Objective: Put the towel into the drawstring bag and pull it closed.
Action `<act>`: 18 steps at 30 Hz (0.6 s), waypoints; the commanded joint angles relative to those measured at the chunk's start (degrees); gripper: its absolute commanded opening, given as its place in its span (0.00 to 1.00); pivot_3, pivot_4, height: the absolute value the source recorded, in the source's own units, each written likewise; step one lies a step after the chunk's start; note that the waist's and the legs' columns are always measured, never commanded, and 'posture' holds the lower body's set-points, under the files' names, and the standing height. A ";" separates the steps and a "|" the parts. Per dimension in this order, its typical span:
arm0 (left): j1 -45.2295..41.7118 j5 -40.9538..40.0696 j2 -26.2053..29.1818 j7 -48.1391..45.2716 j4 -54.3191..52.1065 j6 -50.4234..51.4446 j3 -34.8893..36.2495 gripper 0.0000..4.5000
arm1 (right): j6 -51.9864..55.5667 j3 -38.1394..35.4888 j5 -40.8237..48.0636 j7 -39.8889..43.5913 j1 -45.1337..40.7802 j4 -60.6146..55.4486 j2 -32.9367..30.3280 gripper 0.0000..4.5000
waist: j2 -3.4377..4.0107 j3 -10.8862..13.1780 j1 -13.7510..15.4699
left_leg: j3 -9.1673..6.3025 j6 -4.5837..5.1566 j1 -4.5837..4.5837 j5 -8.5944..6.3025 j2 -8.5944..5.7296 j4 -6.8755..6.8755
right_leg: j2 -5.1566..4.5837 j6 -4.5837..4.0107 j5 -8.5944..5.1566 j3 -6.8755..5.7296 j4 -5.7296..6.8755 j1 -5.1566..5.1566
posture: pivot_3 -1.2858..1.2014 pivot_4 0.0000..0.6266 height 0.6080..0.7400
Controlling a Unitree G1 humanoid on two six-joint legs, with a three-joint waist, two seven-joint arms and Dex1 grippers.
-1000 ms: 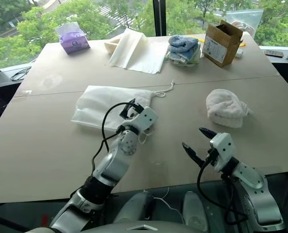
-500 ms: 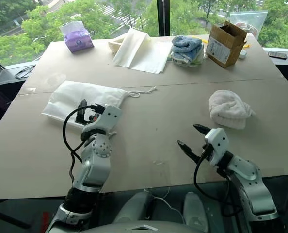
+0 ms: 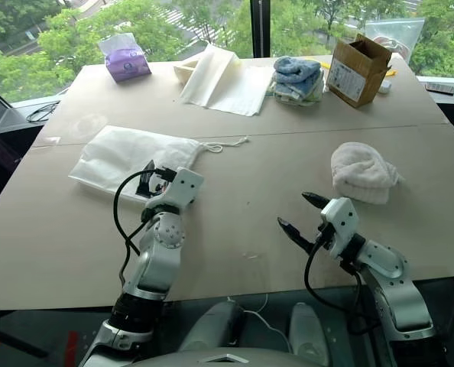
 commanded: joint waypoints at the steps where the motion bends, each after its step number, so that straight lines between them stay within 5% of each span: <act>1: -2.37 -0.43 -2.17 2.37 2.58 -0.81 0.17 0.98 | -0.41 -0.50 0.48 0.19 -0.30 -1.15 -0.21 1.00 | 0.00 0.00 0.00 | 0.00 0.00 0.00 0.00 0.00 0.00 | 0.00 0.00 0.00 0.00 0.00 0.00 | 0.52 0.24 1.00; 18: -10.64 -5.34 -4.21 15.17 15.99 -6.41 7.16 0.98 | -1.07 -0.36 -0.30 -1.26 -0.08 -0.81 0.43 1.00 | -0.03 0.01 -0.09 | -0.01 -0.01 0.01 0.00 0.00 0.04 | 0.00 0.00 0.00 0.00 0.12 -0.03 | 0.52 0.24 1.00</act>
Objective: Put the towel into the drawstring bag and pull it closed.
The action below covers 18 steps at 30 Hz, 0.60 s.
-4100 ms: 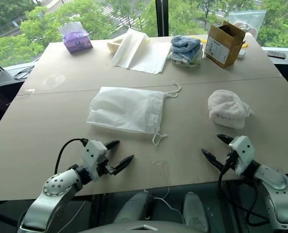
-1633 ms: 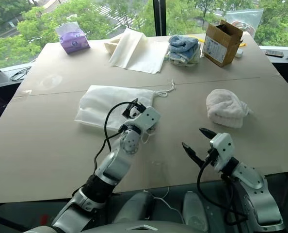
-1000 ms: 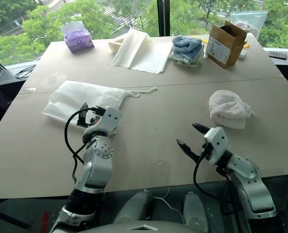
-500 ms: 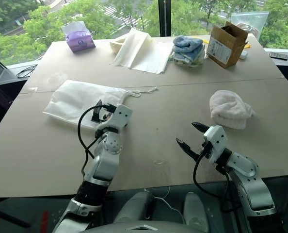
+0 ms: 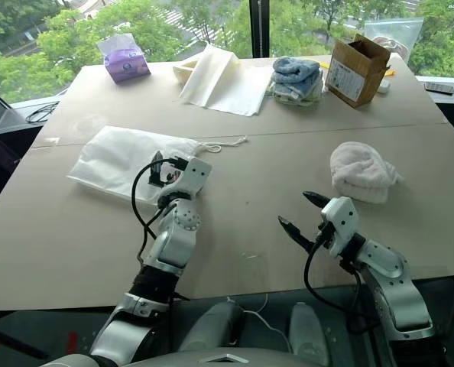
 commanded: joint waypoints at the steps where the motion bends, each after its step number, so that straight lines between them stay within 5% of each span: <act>1: -1.35 -2.57 -0.95 3.74 -0.48 -2.73 3.28 0.98 | -1.09 -0.35 -0.10 -0.06 -0.12 -0.76 0.09 1.00 | 0.00 0.00 0.00 | 0.00 0.00 0.00 0.00 0.00 0.00 | 0.00 0.00 0.00 0.00 0.00 -0.01 | 0.52 0.24 1.00; 8: -0.11 -2.64 -0.27 5.73 -3.35 -4.06 4.73 0.98 | -1.45 -0.19 -0.32 -0.03 -0.25 -0.21 0.35 1.00 | -0.01 0.00 0.01 | 0.01 0.00 -0.01 0.00 0.00 0.01 | 0.00 0.00 0.00 0.00 0.00 -0.01 | 0.52 0.24 1.00; 18: 5.32 7.17 4.91 4.54 -7.67 3.69 1.20 0.98 | -1.98 -0.30 -0.35 0.13 -0.12 0.05 0.88 1.00 | 0.00 0.00 -0.02 | 0.02 0.00 0.00 0.00 0.00 0.00 | 0.01 0.00 0.00 0.03 0.05 -0.05 | 0.52 0.24 1.00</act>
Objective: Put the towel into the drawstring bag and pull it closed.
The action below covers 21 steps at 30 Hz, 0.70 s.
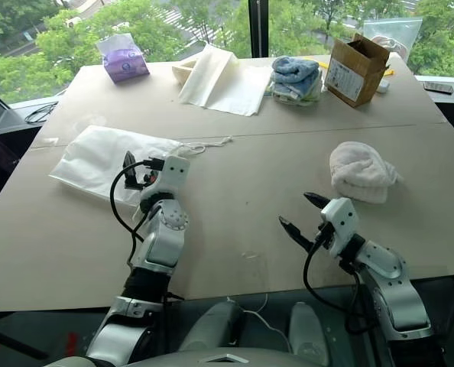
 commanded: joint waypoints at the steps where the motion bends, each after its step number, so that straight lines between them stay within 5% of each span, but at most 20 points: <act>1: 1.13 3.57 1.41 0.40 -2.99 2.99 -0.20 0.98 | -1.54 -0.35 0.40 0.17 -0.08 -1.05 0.25 1.00 | 0.00 0.00 0.01 | 0.00 0.00 0.00 0.00 0.00 0.00 | 0.00 0.00 0.00 0.00 0.00 0.00 | 0.52 0.24 1.00; 21: 5.32 3.90 -0.63 1.16 -5.19 19.47 6.64 0.98 | 0.71 0.30 10.64 9.12 -0.02 -4.88 -0.75 1.00 | 0.00 -0.05 -1.67 | 0.05 0.01 0.09 -0.01 0.02 -0.01 | 0.00 0.00 0.00 0.06 0.17 -0.02 | 0.52 0.24 1.00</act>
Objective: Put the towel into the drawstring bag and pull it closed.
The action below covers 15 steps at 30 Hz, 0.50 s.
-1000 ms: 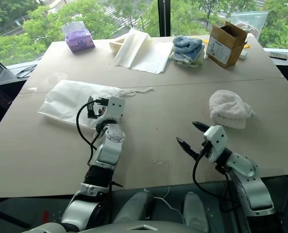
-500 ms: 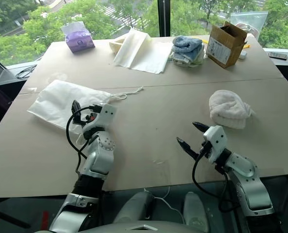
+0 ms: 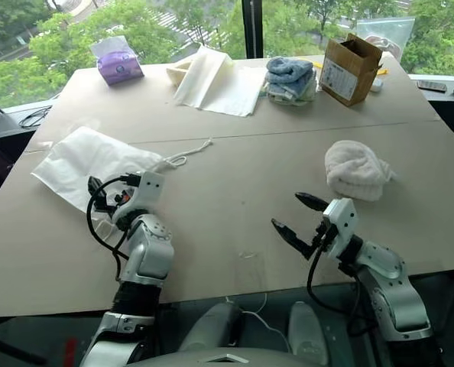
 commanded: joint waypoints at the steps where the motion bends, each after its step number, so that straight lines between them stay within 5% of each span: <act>1: 1.68 0.43 0.08 -0.01 -0.56 3.99 2.41 0.98 | 0.97 0.45 2.93 2.52 -0.14 -3.16 -0.94 1.00 | 0.00 -0.01 -0.17 | 0.01 0.00 0.01 0.00 0.01 0.00 | 0.00 0.00 0.00 0.00 0.01 0.00 | 0.52 0.24 1.00; 15: 3.65 -1.38 -0.63 1.62 -1.75 6.70 6.40 0.98 | 1.74 1.88 2.29 5.23 -1.24 -2.85 -2.98 1.00 | -0.01 -0.06 -0.30 | 0.11 0.01 0.08 -0.02 0.05 -0.04 | 0.01 0.00 0.00 0.10 0.02 0.00 | 0.52 0.24 1.00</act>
